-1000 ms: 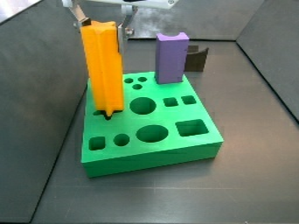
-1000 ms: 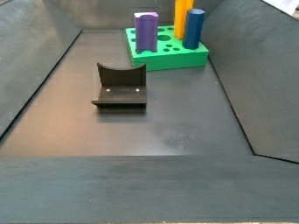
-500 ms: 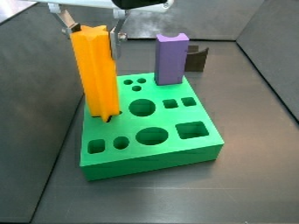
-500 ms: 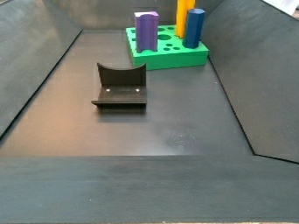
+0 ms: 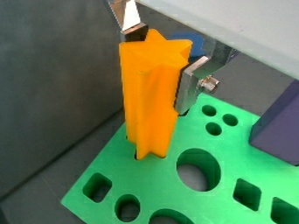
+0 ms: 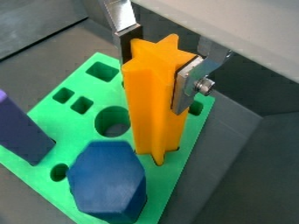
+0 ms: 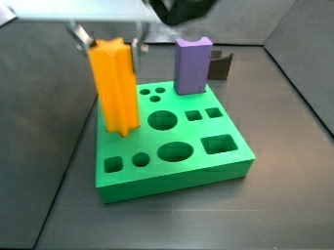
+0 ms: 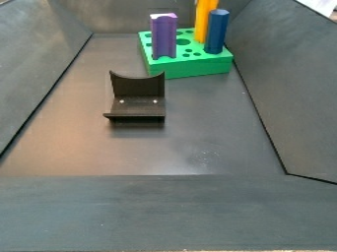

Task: Pick up the star object. Move up. Move to above the board. Insert the star object.
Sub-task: Insert the star object.

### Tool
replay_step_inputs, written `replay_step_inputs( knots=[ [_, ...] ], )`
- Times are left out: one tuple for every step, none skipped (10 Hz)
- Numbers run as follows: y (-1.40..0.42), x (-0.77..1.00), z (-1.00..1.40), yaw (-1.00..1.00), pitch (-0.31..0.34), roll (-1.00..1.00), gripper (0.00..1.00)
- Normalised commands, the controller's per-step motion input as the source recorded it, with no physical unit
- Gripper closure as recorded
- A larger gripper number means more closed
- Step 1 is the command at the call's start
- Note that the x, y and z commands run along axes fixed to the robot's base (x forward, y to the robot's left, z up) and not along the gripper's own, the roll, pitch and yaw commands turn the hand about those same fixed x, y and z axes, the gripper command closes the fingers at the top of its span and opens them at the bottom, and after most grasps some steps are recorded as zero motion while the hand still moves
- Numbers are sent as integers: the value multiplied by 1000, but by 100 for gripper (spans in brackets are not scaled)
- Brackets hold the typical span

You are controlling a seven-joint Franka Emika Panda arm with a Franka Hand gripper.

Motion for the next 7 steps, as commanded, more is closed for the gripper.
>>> replay_step_inputs(
  knots=[
    [0, 0, -649, 26, -146, 143, 100],
    [-17, 0, -723, 23, -150, 177, 100],
    [-6, 0, -780, 37, -164, 180, 100],
    [0, 0, -543, 46, -171, 66, 100],
    [-34, 43, 0, 0, 86, 67, 100],
    [11, 0, 0, 0, 13, 13, 100],
    [0, 0, 0, 0, 0, 0, 100]
  ],
)
